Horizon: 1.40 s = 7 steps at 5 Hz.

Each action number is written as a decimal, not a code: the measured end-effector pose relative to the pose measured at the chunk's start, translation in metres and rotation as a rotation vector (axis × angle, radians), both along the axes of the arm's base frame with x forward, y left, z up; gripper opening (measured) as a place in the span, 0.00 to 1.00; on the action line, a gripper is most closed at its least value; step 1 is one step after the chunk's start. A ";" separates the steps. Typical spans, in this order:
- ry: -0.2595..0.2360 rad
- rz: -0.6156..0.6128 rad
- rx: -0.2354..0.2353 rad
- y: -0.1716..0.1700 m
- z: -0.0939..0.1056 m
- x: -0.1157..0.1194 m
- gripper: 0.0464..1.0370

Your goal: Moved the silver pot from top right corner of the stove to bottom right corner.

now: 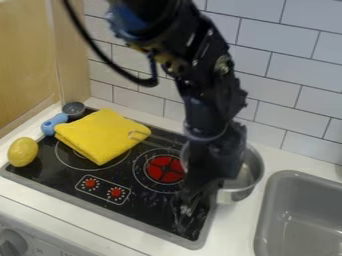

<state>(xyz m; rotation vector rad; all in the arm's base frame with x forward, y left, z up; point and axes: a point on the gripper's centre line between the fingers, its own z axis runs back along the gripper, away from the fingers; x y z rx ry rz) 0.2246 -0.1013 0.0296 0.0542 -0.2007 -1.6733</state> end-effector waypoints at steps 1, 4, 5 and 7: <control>-0.003 0.053 0.019 0.009 -0.002 -0.025 0.02; -0.018 0.127 0.007 0.020 -0.009 -0.045 0.02; 0.009 0.151 0.000 0.018 -0.020 -0.045 0.02; 0.016 0.210 -0.002 0.018 -0.028 -0.049 0.04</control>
